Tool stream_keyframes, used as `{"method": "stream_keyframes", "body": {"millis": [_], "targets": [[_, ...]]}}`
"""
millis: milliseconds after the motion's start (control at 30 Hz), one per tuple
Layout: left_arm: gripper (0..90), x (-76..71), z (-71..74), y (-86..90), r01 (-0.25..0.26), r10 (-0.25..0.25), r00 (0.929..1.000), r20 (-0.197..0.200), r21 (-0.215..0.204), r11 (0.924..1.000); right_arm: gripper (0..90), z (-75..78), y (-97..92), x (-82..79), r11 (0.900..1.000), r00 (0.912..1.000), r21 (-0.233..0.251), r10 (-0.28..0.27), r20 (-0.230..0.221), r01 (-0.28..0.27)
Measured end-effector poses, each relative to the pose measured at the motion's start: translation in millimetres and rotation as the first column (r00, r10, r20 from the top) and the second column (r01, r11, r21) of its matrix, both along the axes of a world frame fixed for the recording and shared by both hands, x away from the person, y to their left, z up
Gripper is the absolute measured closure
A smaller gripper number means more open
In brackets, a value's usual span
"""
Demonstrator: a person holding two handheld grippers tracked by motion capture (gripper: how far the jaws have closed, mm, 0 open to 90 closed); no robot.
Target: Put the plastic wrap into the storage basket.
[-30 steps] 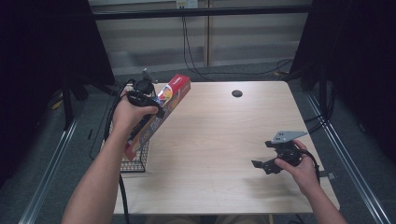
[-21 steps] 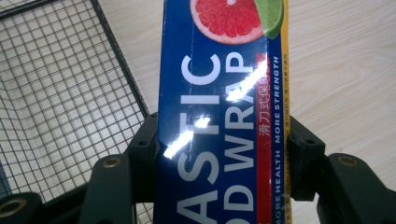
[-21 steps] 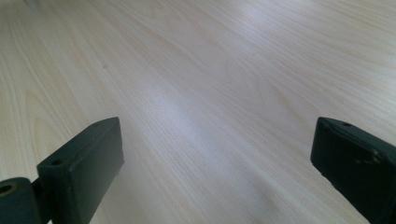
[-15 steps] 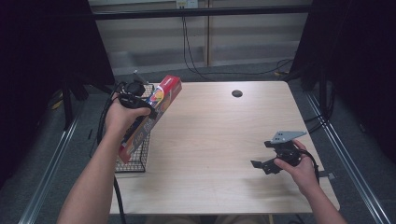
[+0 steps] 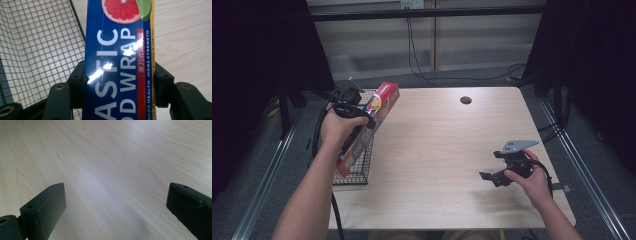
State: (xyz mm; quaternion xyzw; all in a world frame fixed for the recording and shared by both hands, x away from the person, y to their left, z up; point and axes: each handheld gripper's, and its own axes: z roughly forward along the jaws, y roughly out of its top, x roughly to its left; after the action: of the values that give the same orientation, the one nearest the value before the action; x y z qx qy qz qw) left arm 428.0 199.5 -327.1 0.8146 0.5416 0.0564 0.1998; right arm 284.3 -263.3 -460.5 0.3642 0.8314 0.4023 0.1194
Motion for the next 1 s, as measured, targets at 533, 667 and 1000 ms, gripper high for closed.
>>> {"method": "stream_keyframes", "body": {"millis": [533,667,1000], "targets": [[42.8,-2.3,-5.0,14.5,-0.070,0.070,0.9975,0.004,-0.003,0.9975,2.1,0.2,1.9,0.6,1.0000,1.0000,0.009,0.001,0.001,-0.001],[42.8,-3.4,-6.2,16.5,-0.085,0.085,0.9963,0.006,-0.003,0.9963,2.1,0.5,1.9,0.6,0.9999,1.0000,0.010,0.003,-0.003,-0.003],[42.8,-6.5,-8.2,22.3,-0.145,0.145,0.9894,0.009,-0.006,0.9895,2.1,1.2,1.4,0.6,1.0000,1.0000,0.010,0.000,0.003,0.000]]}}
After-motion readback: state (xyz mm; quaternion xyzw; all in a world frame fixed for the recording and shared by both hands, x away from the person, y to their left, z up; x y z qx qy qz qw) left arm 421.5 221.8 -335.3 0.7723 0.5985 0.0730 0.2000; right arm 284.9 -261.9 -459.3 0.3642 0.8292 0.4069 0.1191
